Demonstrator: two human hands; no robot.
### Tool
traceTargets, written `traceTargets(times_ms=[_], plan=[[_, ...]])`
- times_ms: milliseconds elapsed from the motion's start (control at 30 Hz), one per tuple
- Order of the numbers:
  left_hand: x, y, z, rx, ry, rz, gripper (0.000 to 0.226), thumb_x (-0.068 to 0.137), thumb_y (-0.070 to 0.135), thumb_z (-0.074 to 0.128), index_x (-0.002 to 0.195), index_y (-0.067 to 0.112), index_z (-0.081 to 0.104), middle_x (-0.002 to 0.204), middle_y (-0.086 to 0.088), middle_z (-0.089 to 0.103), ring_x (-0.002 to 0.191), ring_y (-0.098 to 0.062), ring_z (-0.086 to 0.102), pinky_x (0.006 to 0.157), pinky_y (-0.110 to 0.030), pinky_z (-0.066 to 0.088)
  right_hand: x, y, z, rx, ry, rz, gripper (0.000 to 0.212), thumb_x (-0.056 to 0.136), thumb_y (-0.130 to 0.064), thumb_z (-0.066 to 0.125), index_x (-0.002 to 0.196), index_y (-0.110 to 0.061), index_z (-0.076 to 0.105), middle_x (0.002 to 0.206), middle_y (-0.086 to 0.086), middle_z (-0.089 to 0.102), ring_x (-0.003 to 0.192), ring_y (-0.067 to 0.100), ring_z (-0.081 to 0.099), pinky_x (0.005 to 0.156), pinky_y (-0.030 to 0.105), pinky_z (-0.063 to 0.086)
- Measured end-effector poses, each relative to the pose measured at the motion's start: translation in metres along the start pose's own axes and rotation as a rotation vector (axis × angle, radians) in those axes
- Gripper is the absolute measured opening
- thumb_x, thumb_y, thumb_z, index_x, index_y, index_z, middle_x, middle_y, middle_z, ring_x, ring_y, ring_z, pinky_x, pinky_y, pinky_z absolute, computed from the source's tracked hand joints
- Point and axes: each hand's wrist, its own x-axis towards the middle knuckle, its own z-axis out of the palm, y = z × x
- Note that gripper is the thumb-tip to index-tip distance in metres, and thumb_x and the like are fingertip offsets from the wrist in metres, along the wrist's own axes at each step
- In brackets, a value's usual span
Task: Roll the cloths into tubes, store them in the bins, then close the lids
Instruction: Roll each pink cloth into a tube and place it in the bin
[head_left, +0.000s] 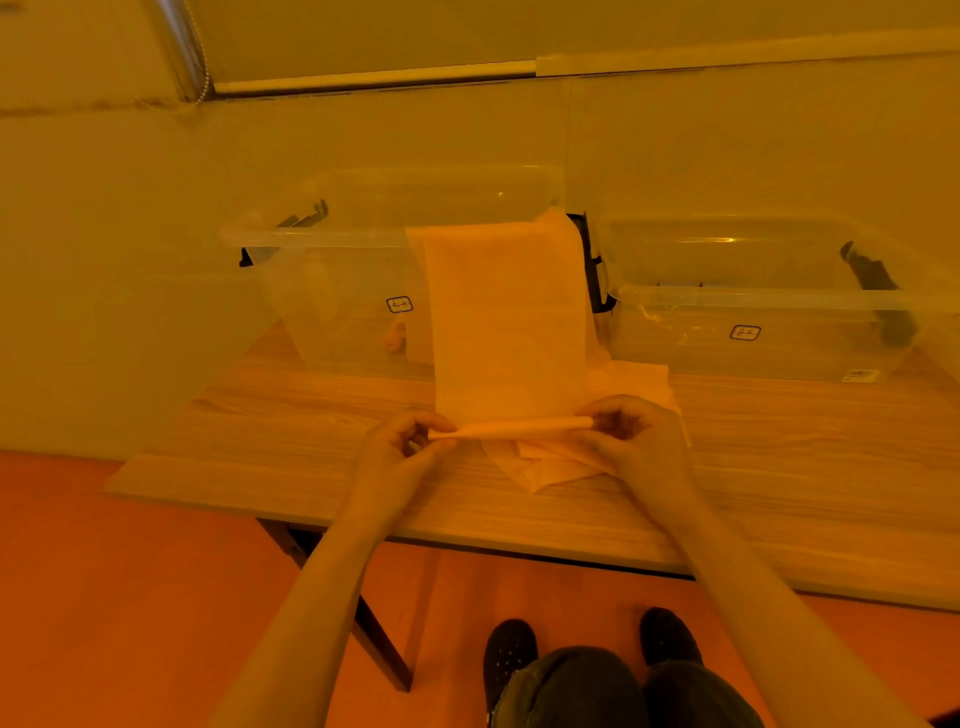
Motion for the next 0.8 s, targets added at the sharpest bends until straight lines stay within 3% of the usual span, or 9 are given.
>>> traceTargets(times_ms=[133,267,467,567,667,800], plan=[[0.0009,0.0005,0.0008,0.007,-0.005,-0.002,0.028,0.082,0.018,0.071,0.076,0.044,0.066,0.076,0.019,0.062,0.068,-0.006,0.051,0.061,-0.025,0.039,-0.0001,-0.0015,0.0006,-0.008,0.018,0.000,0.022,0.076,-0.001,0.075,0.083,-0.021,0.070,0.089,-0.006,0.068,0.079,-0.006,0.062,0.072,0.012,0.052],[0.0007,-0.0016,0.0001,-0.014,0.009,-0.011,0.025,0.082,0.019,0.072,0.076,0.043,0.068,0.077,0.016,0.063,0.072,-0.013,0.053,0.063,-0.029,0.041,0.0005,0.0002,0.0008,-0.019,0.017,0.013,0.019,0.076,-0.003,0.076,0.084,-0.020,0.070,0.089,-0.006,0.068,0.079,-0.005,0.062,0.073,0.013,0.053],[0.0010,0.0007,-0.0002,0.024,0.009,0.011,0.021,0.082,0.021,0.072,0.080,0.042,0.069,0.094,0.019,0.067,0.079,-0.011,0.056,0.067,-0.031,0.044,0.0026,0.0030,0.0002,-0.054,0.002,-0.013,0.012,0.079,-0.009,0.072,0.087,-0.019,0.069,0.102,-0.009,0.066,0.095,-0.002,0.060,0.084,0.020,0.053],[-0.0005,0.0016,-0.0002,0.058,0.002,-0.001,0.018,0.083,0.025,0.072,0.079,0.042,0.068,0.085,0.020,0.066,0.074,-0.006,0.055,0.067,-0.029,0.045,0.0007,0.0009,0.0009,-0.016,0.010,0.014,0.014,0.080,-0.012,0.073,0.091,-0.018,0.067,0.091,-0.001,0.068,0.084,0.007,0.064,0.073,0.022,0.055],[-0.0024,0.0019,0.0002,-0.010,0.008,0.000,0.011,0.081,0.031,0.071,0.085,0.041,0.066,0.074,0.016,0.062,0.070,-0.011,0.054,0.063,-0.031,0.044,-0.0004,-0.0010,0.0007,0.019,0.004,-0.007,0.021,0.082,-0.013,0.071,0.100,-0.020,0.061,0.082,0.005,0.068,0.071,0.008,0.063,0.060,0.016,0.050],[-0.0025,0.0035,0.0005,-0.006,-0.015,0.042,0.021,0.090,0.023,0.064,0.088,0.044,0.062,0.075,0.016,0.059,0.068,-0.006,0.053,0.061,-0.027,0.042,-0.0009,-0.0014,0.0012,-0.029,-0.042,-0.021,0.022,0.082,-0.007,0.071,0.094,-0.024,0.065,0.095,-0.002,0.065,0.086,0.001,0.061,0.077,0.021,0.053]])
